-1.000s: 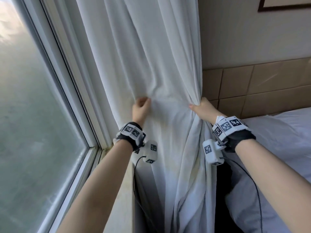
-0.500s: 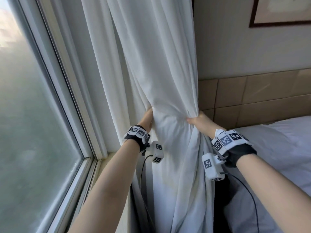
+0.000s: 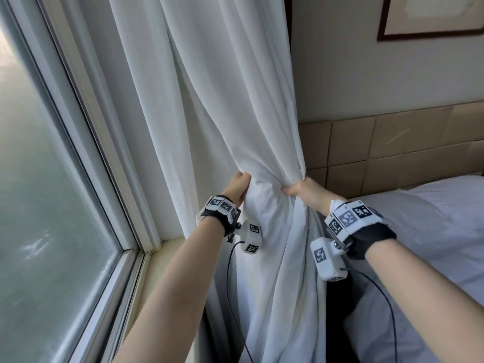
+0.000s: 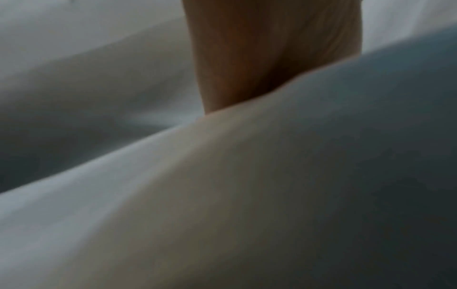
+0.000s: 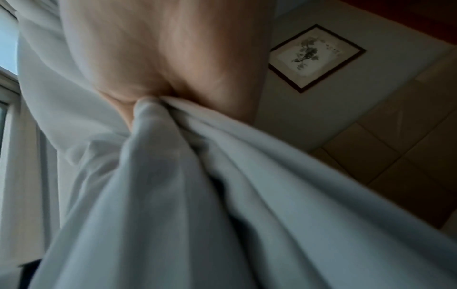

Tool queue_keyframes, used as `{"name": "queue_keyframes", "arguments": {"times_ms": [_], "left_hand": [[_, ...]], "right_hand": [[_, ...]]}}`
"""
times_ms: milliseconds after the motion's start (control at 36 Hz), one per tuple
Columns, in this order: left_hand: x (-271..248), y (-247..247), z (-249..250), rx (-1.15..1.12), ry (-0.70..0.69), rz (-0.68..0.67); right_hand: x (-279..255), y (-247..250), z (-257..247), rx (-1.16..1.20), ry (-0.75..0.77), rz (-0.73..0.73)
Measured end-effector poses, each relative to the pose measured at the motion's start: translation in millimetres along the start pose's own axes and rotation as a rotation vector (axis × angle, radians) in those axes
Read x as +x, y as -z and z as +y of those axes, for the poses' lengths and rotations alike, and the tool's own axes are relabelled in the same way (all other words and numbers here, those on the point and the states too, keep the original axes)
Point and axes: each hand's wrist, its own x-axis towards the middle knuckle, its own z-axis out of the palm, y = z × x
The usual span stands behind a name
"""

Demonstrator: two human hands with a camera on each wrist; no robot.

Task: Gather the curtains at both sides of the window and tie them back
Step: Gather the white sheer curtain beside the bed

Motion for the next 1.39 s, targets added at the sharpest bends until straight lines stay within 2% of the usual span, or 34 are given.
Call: {"name": "queue_keyframes", "arguments": {"times_ms": [139, 250, 361, 500, 611, 722, 833, 917, 1056, 1167, 1278, 1333, 1389], "left_hand": [[-22.1, -3.6, 15.9, 0.035, 0.036, -0.04], [-32.5, -13.7, 23.3, 0.049, 0.012, 0.087], [-26.0, 4.1, 16.0, 0.109, -0.005, 0.232], [-32.0, 47.2, -0.3, 0.268, -0.164, 0.508], [-57.1, 54.1, -7.9, 0.542, -0.308, 0.534], [-85.4, 46.2, -6.8, 0.758, -0.422, 0.551], [-107.0, 25.8, 1.3, 0.754, -0.52, 0.476], [-115.5, 5.3, 5.9, 0.632, -0.562, 0.387], [-116.7, -32.6, 15.0, 0.414, -0.62, 0.223], [-110.4, -41.3, 21.0, 0.236, -0.513, 0.047], [-107.3, -42.6, 22.9, -0.05, -0.247, -0.183], [-104.6, -42.8, 20.4, -0.152, -0.14, -0.245], [-101.6, -42.2, 18.9, -0.138, -0.112, -0.263]], "right_hand": [[6.4, -1.3, 0.0, -0.016, 0.0, -0.005], [11.8, 0.9, 4.0, -0.015, 0.004, 0.029], [16.8, 9.4, 6.1, -0.069, 0.042, 0.083], [20.0, 21.5, 13.1, -0.386, 0.155, 0.249], [14.8, 13.0, 11.7, -0.598, 0.236, 0.318], [5.6, -2.4, 8.9, -0.657, 0.244, 0.372], [-1.2, -13.8, 9.5, -0.719, 0.28, 0.374], [-5.4, -21.6, 7.4, -0.715, 0.294, 0.326], [-10.6, -31.1, 4.0, -0.496, 0.216, 0.16], [-12.6, -21.4, 0.2, -0.273, 0.195, 0.012], [-20.2, -7.0, -5.9, -0.113, 0.091, -0.163], [-22.1, -1.2, -7.7, -0.026, 0.128, -0.241], [-23.6, 2.1, -8.2, -0.058, 0.181, -0.265]]}}
